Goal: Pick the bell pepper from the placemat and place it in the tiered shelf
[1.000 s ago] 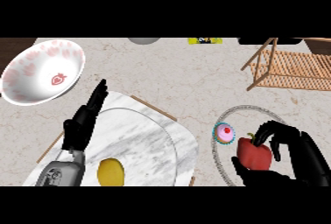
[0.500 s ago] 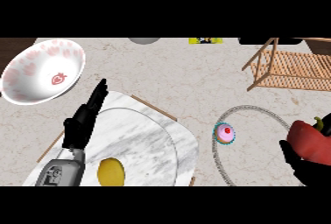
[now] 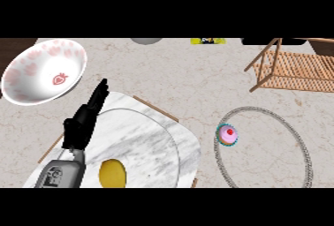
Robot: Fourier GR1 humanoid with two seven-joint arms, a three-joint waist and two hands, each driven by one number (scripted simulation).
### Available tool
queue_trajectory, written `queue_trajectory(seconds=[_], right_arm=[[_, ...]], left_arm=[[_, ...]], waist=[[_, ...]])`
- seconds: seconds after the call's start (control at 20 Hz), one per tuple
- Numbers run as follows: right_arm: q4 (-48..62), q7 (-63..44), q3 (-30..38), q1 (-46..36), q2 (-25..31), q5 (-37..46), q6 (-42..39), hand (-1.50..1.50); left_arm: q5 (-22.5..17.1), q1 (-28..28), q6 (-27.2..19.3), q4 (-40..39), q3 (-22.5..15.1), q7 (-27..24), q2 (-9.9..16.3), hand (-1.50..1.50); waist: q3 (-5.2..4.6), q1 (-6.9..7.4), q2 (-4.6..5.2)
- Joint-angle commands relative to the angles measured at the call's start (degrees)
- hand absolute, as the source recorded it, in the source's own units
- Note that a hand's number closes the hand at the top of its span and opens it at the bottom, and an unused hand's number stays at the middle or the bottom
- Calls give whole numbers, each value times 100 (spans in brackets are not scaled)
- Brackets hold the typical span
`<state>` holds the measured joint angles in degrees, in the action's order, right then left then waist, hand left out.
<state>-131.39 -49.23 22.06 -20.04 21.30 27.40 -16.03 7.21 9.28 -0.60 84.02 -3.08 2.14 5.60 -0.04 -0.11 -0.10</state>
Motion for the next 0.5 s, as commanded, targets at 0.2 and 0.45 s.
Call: queue_trajectory(seconds=[0.2,0.45], right_arm=[[1694,782,950,-728,862,-221,328,150],[2252,591,744,-1284,1329,9,445,150]], left_arm=[[47,-270,3,324,-143,8,-146,0],[-37,99,138,95,126,223,27,0]], waist=[[6,46,11],[3,31,9]])
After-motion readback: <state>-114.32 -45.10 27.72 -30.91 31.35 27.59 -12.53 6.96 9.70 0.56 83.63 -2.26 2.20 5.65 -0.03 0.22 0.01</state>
